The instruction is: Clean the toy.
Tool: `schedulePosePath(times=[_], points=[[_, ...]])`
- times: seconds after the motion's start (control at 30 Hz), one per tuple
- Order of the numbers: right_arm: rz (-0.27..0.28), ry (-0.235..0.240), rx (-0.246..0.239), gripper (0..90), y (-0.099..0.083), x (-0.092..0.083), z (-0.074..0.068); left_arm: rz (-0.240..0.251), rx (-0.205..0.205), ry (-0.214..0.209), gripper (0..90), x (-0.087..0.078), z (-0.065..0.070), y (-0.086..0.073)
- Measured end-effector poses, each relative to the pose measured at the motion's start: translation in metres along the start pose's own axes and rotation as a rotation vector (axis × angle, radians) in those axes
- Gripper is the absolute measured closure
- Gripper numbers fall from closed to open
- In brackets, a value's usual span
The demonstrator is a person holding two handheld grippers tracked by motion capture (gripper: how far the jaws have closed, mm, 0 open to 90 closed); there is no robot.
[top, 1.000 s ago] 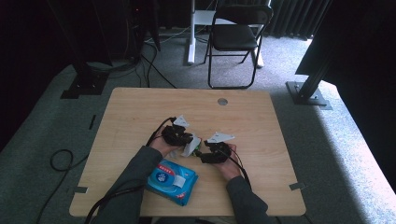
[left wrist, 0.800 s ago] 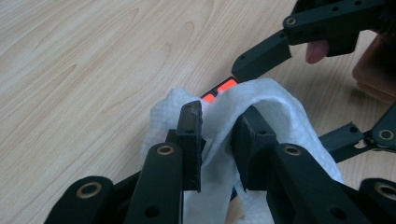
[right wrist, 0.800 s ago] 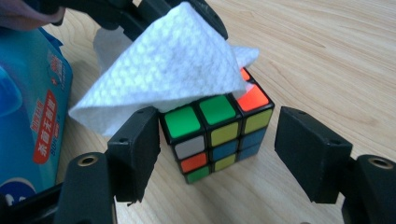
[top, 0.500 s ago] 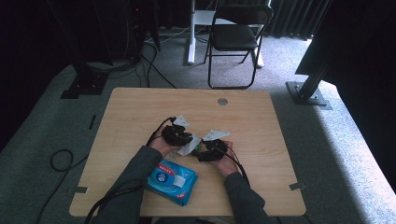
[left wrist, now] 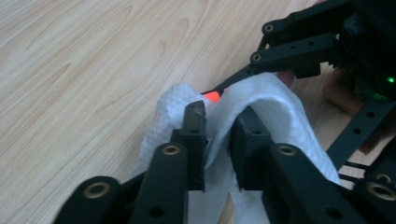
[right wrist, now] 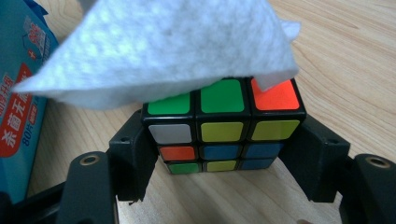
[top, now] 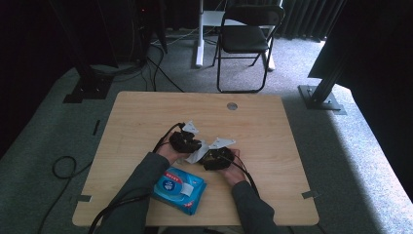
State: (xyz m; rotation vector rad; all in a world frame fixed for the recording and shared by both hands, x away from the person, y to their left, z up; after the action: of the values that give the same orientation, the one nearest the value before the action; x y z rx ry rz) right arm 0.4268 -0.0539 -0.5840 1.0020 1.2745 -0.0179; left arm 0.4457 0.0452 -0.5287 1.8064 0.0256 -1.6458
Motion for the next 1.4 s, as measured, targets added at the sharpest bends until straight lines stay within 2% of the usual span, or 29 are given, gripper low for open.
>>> schedulePosePath(times=[0.17,0.4,0.47,0.53,0.57,0.63,0.73,0.77,0.87,0.9,0.93,1.03,1.1,1.17,1.2,1.3,1.37,1.4], points=[[0.007,-0.009,0.000,32.2,0.000,0.000,0.000,0.001,0.015,0.001,88.2,0.000,0.002,0.000],[0.015,-0.004,0.011,32.1,-0.001,0.001,0.000,0.028,0.003,0.004,88.6,-0.008,0.000,0.003],[0.017,-0.003,0.014,31.8,-0.001,0.002,0.000,0.068,-0.003,0.012,88.6,-0.018,0.000,0.008],[0.017,0.000,0.017,31.7,-0.001,0.002,0.000,0.108,-0.019,0.002,88.6,-0.024,-0.001,0.012],[0.017,0.000,0.017,31.7,-0.001,0.002,0.000,0.108,-0.019,0.002,88.7,-0.024,-0.001,0.012],[0.017,-0.001,0.019,31.6,-0.002,0.002,0.000,0.172,-0.038,-0.021,88.6,-0.032,-0.001,0.017],[0.017,0.001,0.021,31.6,-0.002,0.002,0.000,0.213,-0.062,-0.066,88.5,-0.035,-0.002,0.018],[0.017,0.001,0.022,31.6,-0.002,0.002,0.000,0.204,-0.071,-0.063,88.2,-0.034,-0.005,0.016],[0.018,0.000,0.023,31.6,-0.002,0.002,0.000,0.122,-0.084,-0.031,85.1,-0.021,-0.011,0.007],[0.017,0.000,0.022,31.6,-0.002,0.002,0.000,0.122,-0.084,-0.031,83.4,-0.021,-0.011,0.007],[0.018,0.001,0.023,31.6,-0.002,0.002,0.000,0.072,-0.081,-0.005,81.2,-0.013,-0.012,0.000],[0.015,0.002,0.022,31.5,-0.002,0.002,0.000,0.014,-0.077,0.029,70.4,-0.004,-0.012,-0.006],[0.014,0.002,0.022,31.5,-0.002,0.002,0.000,-0.003,-0.082,0.027,64.3,-0.001,-0.013,-0.007],[0.016,0.002,0.024,31.5,-0.002,0.002,0.000,-0.006,-0.082,0.017,65.0,-0.001,-0.012,-0.006],[0.016,0.000,0.024,31.6,-0.002,0.002,0.000,-0.007,-0.074,0.009,68.6,-0.001,-0.011,-0.006],[0.013,-0.007,0.022,31.8,-0.002,0.003,-0.001,-0.011,-0.053,0.034,72.4,-0.002,-0.009,-0.005],[0.012,-0.012,0.022,31.9,-0.002,0.003,-0.001,-0.013,-0.056,0.060,84.1,-0.003,-0.011,-0.005],[0.012,-0.012,0.022,31.9,-0.002,0.003,-0.001,-0.013,-0.056,0.060,84.7,-0.003,-0.011,-0.005]])
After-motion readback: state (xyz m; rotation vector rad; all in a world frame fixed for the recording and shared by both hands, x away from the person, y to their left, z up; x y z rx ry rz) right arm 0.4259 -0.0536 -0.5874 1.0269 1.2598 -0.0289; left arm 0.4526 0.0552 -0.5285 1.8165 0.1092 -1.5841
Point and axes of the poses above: each handheld gripper's, and its own axes: x roughly forward along the jaws, y roughly out of its top, z roughly to its right, the point moved 7 cm from there along x, roughly forward along the jaws, and after that the axes turned 15 degrees about -z, right-handed, at the moved point
